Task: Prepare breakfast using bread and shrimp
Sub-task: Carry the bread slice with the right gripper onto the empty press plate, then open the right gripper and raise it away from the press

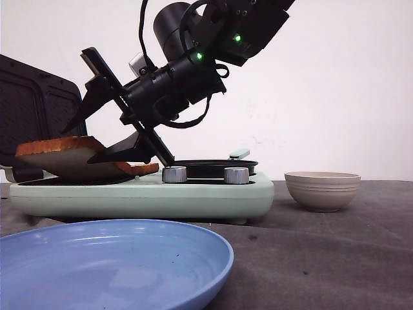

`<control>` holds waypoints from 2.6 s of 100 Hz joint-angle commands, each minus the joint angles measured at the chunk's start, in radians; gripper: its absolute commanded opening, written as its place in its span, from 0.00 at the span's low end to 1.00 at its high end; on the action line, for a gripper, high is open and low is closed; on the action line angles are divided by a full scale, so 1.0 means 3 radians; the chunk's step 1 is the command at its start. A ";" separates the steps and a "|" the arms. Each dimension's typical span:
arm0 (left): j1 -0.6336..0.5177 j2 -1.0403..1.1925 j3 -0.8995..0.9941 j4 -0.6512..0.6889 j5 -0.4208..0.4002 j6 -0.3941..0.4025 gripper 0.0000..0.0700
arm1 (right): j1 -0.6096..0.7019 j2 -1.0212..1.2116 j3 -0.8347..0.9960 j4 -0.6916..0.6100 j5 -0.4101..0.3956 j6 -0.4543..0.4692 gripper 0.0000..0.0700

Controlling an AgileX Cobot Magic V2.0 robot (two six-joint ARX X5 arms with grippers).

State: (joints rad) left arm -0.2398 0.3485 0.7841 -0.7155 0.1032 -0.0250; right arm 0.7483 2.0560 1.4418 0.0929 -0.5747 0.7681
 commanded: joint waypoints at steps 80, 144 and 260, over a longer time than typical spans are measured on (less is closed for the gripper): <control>-0.0008 0.0004 0.0013 0.0017 -0.0011 0.0045 0.55 | -0.0058 0.0046 0.0430 -0.1170 0.0554 -0.0731 0.55; -0.0008 0.0004 0.0013 0.0017 -0.0024 0.0043 0.55 | -0.0261 -0.0651 0.0631 -0.1675 0.1137 -0.1523 0.55; -0.0009 0.0005 0.0013 0.0192 -0.0086 0.0018 0.55 | -0.0720 -0.4130 -0.2551 -0.1217 0.1663 -0.1943 0.55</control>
State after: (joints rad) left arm -0.2398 0.3481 0.7841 -0.6651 0.0799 -0.0181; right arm 0.5278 0.8448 0.7155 -0.2836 -0.0978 0.1440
